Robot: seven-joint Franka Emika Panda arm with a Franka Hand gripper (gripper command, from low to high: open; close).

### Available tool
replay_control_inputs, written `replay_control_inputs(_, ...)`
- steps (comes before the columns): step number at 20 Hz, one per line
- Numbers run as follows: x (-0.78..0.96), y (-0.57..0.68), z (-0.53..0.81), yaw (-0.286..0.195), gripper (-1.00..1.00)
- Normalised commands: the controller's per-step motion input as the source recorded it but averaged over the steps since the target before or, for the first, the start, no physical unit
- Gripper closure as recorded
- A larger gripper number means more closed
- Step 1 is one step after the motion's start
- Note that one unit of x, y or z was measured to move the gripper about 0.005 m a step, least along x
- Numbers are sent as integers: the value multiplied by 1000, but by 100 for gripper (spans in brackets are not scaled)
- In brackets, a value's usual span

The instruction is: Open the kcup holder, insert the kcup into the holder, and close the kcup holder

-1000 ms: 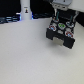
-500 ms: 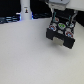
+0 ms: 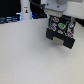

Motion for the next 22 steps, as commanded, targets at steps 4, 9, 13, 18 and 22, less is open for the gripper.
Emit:
replay_control_inputs(4,800,-41,-15,46,-100)
replay_control_inputs(9,648,161,-54,104,-100)
replay_control_inputs(13,245,246,-172,197,-100)
replay_control_inputs(18,39,147,-164,248,-100)
replay_control_inputs(22,-169,141,-133,242,-100)
